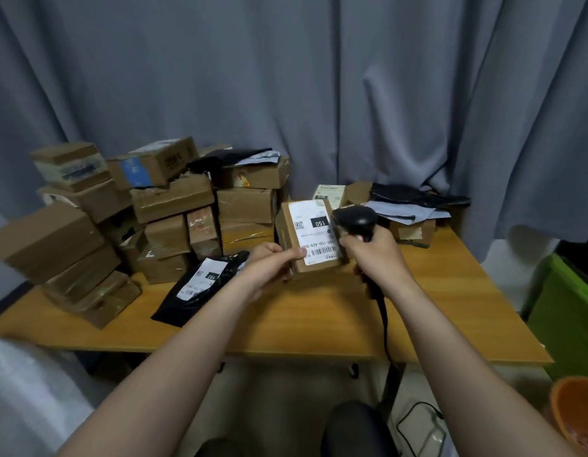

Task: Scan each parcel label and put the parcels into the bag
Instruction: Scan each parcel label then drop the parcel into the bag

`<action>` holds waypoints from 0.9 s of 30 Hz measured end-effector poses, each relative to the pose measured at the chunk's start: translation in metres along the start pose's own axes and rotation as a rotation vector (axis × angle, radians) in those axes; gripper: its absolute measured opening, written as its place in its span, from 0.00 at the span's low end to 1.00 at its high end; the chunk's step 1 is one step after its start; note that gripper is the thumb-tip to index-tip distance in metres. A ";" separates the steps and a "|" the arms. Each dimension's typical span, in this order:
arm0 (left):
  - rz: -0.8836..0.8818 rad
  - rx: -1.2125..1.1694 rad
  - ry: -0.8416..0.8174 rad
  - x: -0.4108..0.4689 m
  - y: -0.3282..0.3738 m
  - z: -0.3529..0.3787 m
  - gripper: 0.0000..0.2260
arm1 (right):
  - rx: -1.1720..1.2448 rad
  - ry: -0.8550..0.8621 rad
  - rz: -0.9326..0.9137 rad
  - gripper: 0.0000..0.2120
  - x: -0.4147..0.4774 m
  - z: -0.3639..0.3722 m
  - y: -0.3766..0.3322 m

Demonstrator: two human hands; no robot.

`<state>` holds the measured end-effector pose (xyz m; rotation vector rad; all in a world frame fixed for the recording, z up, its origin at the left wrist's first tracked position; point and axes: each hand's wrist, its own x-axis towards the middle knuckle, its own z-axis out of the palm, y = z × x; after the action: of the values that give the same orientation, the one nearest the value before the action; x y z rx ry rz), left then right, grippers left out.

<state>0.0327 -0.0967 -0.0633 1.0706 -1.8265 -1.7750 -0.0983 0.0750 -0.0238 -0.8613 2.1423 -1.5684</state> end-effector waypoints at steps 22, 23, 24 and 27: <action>0.266 -0.001 0.534 -0.046 0.045 -0.188 0.22 | -0.016 -0.371 -0.186 0.16 -0.059 0.072 -0.111; 0.264 -0.008 0.537 -0.046 0.044 -0.190 0.22 | -0.018 -0.374 -0.190 0.16 -0.059 0.073 -0.112; 0.260 -0.010 0.538 -0.046 0.043 -0.192 0.22 | -0.021 -0.377 -0.193 0.16 -0.060 0.074 -0.113; 0.238 0.002 0.531 -0.044 0.042 -0.193 0.23 | -0.033 -0.387 -0.206 0.16 -0.062 0.075 -0.112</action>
<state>0.1902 -0.1986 0.0132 1.1349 -1.5457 -1.2058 0.0230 0.0376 0.0527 -1.3124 1.8544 -1.3239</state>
